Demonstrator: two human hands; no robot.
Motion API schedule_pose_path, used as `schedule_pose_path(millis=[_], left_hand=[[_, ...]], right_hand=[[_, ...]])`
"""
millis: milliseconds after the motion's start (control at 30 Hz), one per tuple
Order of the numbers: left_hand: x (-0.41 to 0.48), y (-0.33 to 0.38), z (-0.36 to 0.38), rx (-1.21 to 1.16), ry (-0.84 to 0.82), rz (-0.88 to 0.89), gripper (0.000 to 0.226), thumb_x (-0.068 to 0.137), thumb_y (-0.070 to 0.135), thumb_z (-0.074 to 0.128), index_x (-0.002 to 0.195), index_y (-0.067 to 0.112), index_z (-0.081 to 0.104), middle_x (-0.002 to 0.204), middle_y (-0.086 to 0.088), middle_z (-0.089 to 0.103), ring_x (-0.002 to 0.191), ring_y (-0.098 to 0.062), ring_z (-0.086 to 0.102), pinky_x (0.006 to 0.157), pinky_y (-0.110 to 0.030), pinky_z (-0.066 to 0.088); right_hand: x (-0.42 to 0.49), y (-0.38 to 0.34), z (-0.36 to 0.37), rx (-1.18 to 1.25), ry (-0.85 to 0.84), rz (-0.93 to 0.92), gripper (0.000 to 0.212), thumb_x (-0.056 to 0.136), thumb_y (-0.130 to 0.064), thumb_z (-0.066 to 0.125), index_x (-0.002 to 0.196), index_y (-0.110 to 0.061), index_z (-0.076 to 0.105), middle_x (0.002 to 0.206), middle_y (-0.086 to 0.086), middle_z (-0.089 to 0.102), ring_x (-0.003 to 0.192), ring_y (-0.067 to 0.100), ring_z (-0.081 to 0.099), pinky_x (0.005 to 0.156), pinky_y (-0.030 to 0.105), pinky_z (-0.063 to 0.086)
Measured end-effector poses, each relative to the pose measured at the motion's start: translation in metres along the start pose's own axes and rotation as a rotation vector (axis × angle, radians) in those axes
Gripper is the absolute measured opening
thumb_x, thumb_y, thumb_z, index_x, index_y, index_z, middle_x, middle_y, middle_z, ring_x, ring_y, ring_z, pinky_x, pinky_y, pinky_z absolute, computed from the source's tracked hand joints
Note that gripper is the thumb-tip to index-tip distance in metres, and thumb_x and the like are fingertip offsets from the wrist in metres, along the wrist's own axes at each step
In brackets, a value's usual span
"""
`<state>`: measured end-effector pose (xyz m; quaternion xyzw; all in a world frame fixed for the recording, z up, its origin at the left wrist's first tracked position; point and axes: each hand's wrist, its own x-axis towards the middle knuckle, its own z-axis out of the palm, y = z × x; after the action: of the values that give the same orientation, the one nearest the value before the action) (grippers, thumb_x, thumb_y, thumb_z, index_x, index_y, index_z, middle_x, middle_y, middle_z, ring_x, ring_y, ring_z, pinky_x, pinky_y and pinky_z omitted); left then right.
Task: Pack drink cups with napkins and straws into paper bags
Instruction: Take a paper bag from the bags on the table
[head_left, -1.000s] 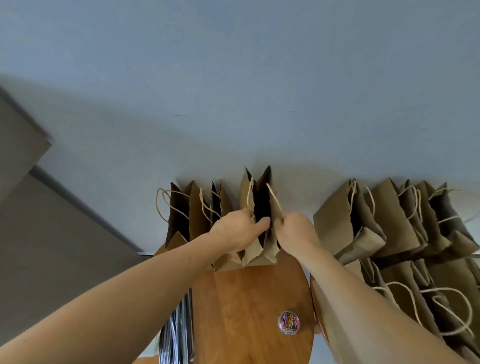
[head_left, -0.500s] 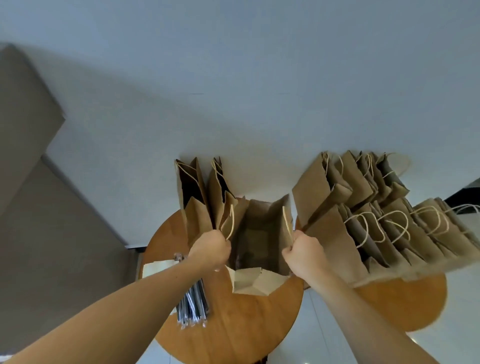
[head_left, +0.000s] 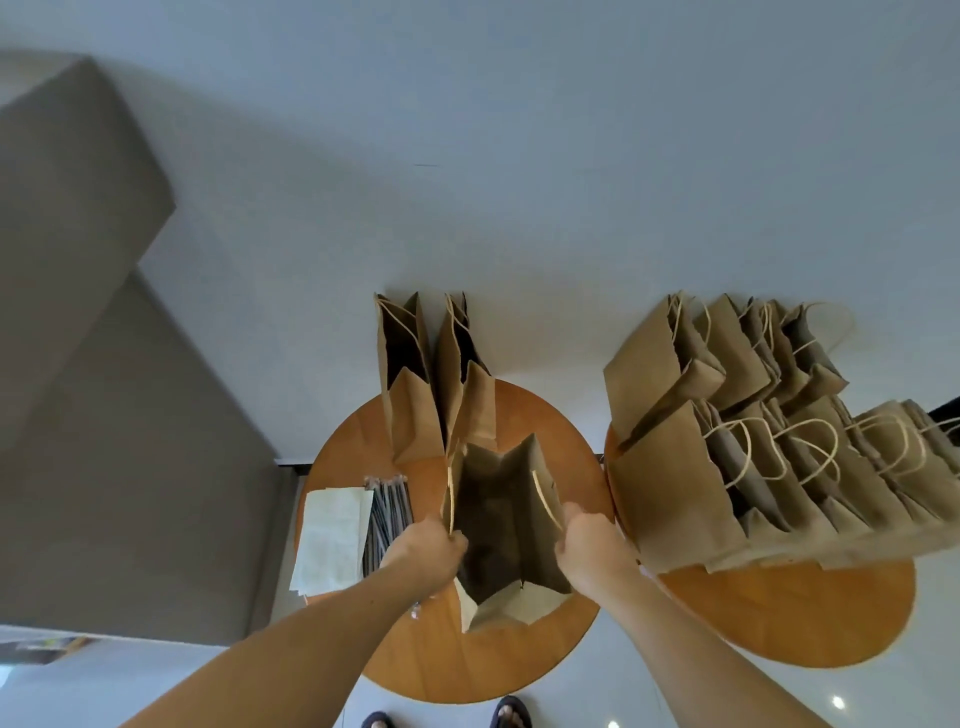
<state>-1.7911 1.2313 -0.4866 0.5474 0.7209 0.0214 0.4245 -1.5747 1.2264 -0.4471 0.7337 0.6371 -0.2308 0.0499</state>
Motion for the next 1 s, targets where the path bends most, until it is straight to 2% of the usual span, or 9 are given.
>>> schedule_pose_path(millis=[167,267,333,467,533,600,700,867,1000], left_hand=[[0.000,0.000,0.013,0.040,-0.104,0.044,0.060,0.088,0.064,0.053,0.134,0.027,0.042,0.115,0.003,0.063,0.093,-0.017,0.068,0.081,-0.031,0.060],[-0.003,0.007,0.008,0.112,-0.111,0.048,0.089,0.077,0.075,0.057,0.147,0.031,0.025,0.145,0.001,0.048,0.119,-0.025,0.060,0.083,-0.030,0.056],[-0.004,0.015,0.003,0.095,-0.156,0.067,0.099,0.073,0.076,0.062,0.150,0.033,0.019,0.151,0.000,0.041,0.124,-0.026,0.055,0.091,-0.035,0.052],[-0.010,0.027,-0.015,0.155,-0.257,0.134,0.102,0.073,0.065,0.071,0.151,0.032,0.014,0.143,-0.002,0.046,0.115,-0.021,0.055,0.089,-0.029,0.049],[-0.014,0.032,-0.027,0.265,-0.245,0.181,0.096,0.075,0.060,0.071,0.149,0.030,0.018,0.137,-0.003,0.048,0.116,-0.023,0.055,0.089,-0.029,0.049],[-0.020,0.041,-0.042,0.406,-0.161,0.236,0.084,0.077,0.054,0.070,0.144,0.024,0.029,0.124,-0.001,0.053,0.107,-0.020,0.056,0.088,-0.031,0.052],[-0.028,0.057,-0.069,0.579,0.077,0.261,0.078,0.079,0.054,0.066,0.144,0.026,0.034,0.128,-0.001,0.054,0.111,-0.024,0.056,0.095,-0.042,0.052],[-0.049,0.077,-0.120,0.636,0.286,0.224,0.059,0.083,0.054,0.060,0.130,0.023,0.046,0.117,-0.002,0.057,0.093,-0.021,0.049,0.082,-0.036,0.048],[-0.080,0.076,-0.165,0.639,0.377,0.151,0.066,0.088,0.051,0.056,0.145,0.023,0.037,0.138,-0.006,0.051,0.120,-0.029,0.050,0.096,-0.044,0.045]], right_hand=[[0.005,0.012,0.008,0.085,-0.041,-0.100,0.034,0.099,-0.035,0.054,0.130,-0.021,0.050,0.116,-0.001,0.064,0.106,0.021,0.066,0.092,0.030,0.055],[0.009,0.018,0.008,0.134,-0.091,-0.139,0.038,0.096,-0.045,0.055,0.126,-0.021,0.053,0.105,-0.006,0.064,0.094,0.015,0.067,0.084,0.026,0.058],[0.009,0.019,0.006,0.162,-0.140,-0.149,0.048,0.093,-0.052,0.057,0.130,-0.022,0.051,0.104,-0.007,0.064,0.091,0.013,0.067,0.080,0.025,0.058],[0.003,0.019,-0.008,0.206,-0.246,-0.174,0.077,0.088,-0.061,0.059,0.150,-0.026,0.032,0.147,-0.003,0.048,0.132,0.024,0.050,0.102,0.035,0.049],[0.001,0.017,-0.020,0.203,-0.266,-0.217,0.079,0.088,-0.057,0.060,0.153,-0.028,0.026,0.155,-0.004,0.038,0.140,0.024,0.041,0.109,0.040,0.043],[0.000,0.011,-0.035,0.183,-0.238,-0.267,0.075,0.092,-0.051,0.058,0.154,-0.029,0.024,0.159,-0.004,0.032,0.143,0.022,0.036,0.112,0.041,0.040],[0.002,-0.009,-0.062,0.107,-0.107,-0.366,0.066,0.097,-0.048,0.052,0.154,-0.026,0.026,0.159,-0.003,0.030,0.143,0.022,0.035,0.112,0.039,0.038],[0.005,-0.056,-0.100,-0.033,-0.011,-0.524,0.065,0.098,-0.048,0.049,0.153,-0.023,0.027,0.159,0.000,0.029,0.144,0.023,0.032,0.112,0.041,0.037],[0.003,-0.103,-0.122,-0.087,0.017,-0.648,0.063,0.097,-0.046,0.049,0.152,-0.022,0.030,0.157,0.002,0.032,0.143,0.026,0.033,0.110,0.042,0.037]])
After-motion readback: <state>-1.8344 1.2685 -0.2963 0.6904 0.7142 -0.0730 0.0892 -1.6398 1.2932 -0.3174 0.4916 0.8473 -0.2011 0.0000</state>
